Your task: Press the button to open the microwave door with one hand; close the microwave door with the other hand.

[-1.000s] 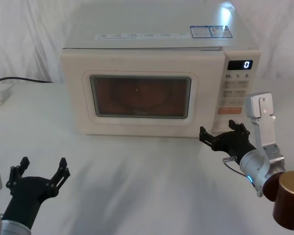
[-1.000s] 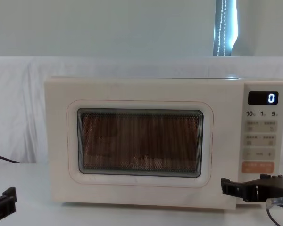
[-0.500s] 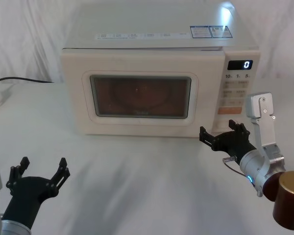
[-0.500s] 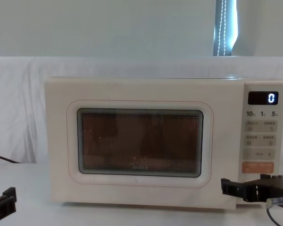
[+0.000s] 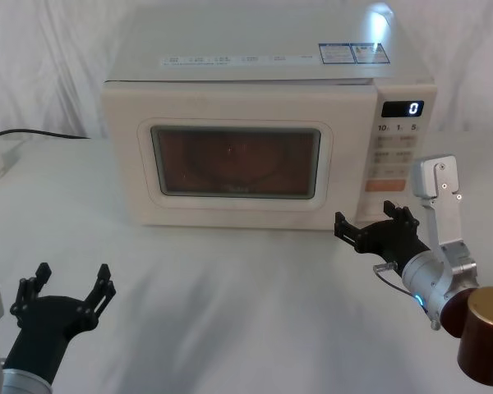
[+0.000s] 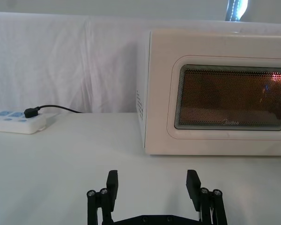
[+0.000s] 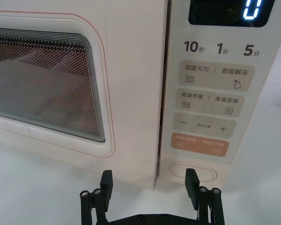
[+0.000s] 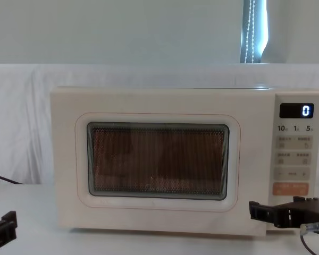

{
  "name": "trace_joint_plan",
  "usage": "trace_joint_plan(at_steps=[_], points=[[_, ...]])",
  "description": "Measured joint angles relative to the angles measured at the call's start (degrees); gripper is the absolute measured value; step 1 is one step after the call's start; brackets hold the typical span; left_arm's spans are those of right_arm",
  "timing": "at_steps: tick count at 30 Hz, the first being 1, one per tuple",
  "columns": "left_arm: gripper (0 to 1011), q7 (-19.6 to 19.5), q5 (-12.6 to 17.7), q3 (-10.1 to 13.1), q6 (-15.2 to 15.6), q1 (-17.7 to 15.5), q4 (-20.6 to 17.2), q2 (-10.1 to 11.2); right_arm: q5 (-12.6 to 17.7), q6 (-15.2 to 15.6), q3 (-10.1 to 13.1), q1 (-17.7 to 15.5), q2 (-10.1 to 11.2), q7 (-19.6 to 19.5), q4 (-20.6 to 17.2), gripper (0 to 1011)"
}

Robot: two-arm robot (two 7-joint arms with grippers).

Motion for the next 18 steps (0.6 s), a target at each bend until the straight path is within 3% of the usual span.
trace_joint_plan(at_steps=[10, 13, 15, 18], points=[[714, 0.0, 0.0, 0.0, 0.0, 0.0, 0.0, 0.0, 0.0, 0.0, 0.0, 0.0, 0.0, 0.0, 0.0, 1002], [590, 0.0, 0.0, 0.0, 0.0, 0.0, 0.0, 0.0, 0.0, 0.0, 0.0, 0.0, 0.0, 0.0, 0.0, 1002], [572, 0.0, 0.0, 0.0, 0.0, 0.0, 0.0, 0.0, 0.0, 0.0, 0.0, 0.0, 0.0, 0.0, 0.0, 1002], [445, 0.0, 0.0, 0.0, 0.0, 0.0, 0.0, 0.0, 0.0, 0.0, 0.0, 0.0, 0.0, 0.0, 0.0, 1002]])
